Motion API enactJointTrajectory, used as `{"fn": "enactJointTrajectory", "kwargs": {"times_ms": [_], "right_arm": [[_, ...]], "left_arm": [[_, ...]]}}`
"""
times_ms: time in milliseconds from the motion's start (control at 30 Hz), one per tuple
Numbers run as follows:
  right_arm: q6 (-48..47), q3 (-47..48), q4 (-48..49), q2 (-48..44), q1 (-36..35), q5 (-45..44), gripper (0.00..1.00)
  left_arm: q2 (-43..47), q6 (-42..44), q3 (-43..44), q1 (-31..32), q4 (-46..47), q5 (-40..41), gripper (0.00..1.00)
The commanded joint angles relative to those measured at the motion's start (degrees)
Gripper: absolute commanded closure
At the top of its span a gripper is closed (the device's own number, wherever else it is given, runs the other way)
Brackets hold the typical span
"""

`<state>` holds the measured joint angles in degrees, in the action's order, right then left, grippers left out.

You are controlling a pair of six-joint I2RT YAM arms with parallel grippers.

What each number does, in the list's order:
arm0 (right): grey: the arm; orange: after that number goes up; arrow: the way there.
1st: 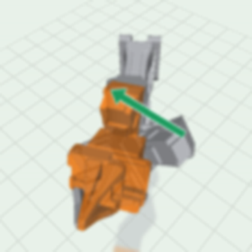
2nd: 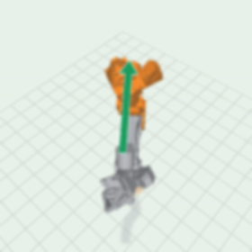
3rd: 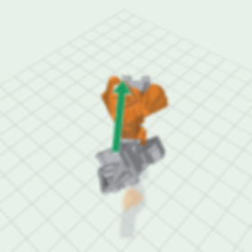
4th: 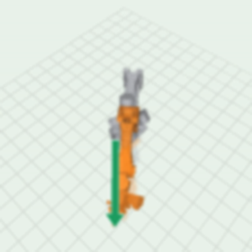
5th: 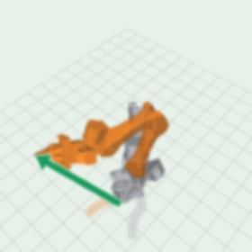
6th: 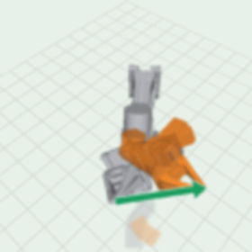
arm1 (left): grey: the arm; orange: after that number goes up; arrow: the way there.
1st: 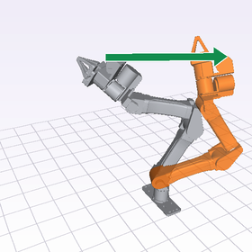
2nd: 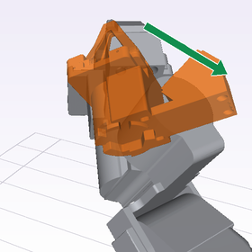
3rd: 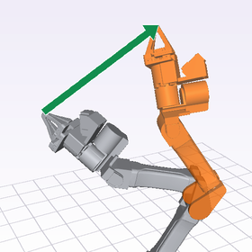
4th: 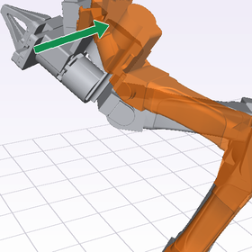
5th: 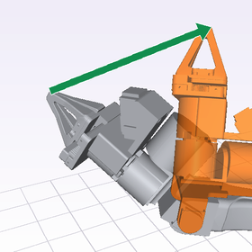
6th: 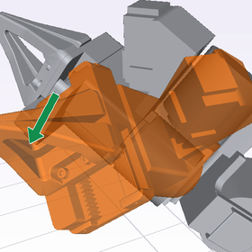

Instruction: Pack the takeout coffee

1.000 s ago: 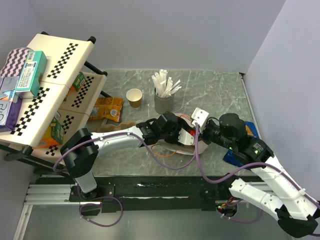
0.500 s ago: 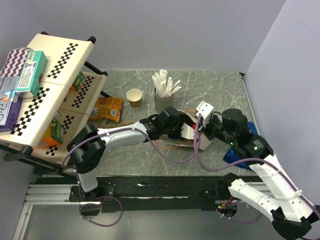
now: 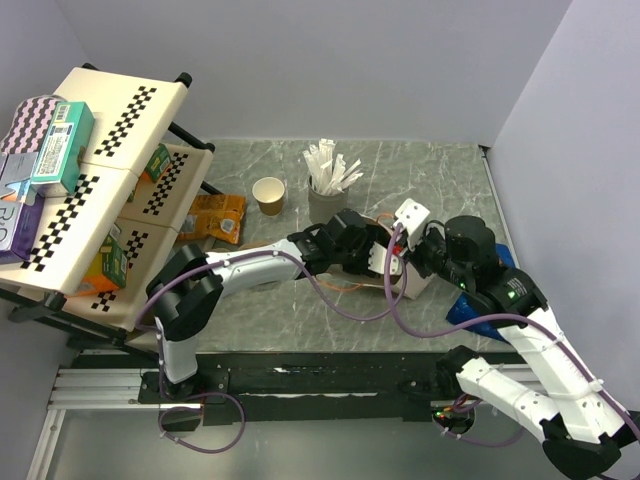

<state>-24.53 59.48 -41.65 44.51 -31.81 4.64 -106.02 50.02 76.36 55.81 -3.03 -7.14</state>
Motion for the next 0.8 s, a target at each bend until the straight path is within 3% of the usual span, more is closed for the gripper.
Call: {"fn": "enactJointTrajectory", "kwargs": {"times_ms": [0, 67, 333, 533, 767], "right_arm": [[2.6, 3.1, -8.2, 1.8, -1.0, 7.2, 0.65], [4.1, 4.5, -8.1, 2.2, -0.8, 5.1, 0.46], [5.9, 18.5, -11.6, 4.7, 3.2, 5.7, 0.27], [2.1, 25.0, -14.0, 4.4, 3.5, 5.7, 0.26], [3.1, 19.4, -12.8, 1.5, 4.4, 3.3, 0.23]], "left_arm": [[-0.5, -4.3, 2.6, -0.8, -2.2, 0.2, 0.99], [0.3, -4.2, 2.2, -0.9, -2.7, -0.3, 0.99], [-1.0, -6.6, 5.0, -0.7, -6.1, -1.6, 0.99], [-3.7, -7.4, 10.8, -0.4, -12.1, -1.9, 0.99], [-7.5, -8.1, 16.3, 0.0, -16.5, -0.5, 0.99]]}}
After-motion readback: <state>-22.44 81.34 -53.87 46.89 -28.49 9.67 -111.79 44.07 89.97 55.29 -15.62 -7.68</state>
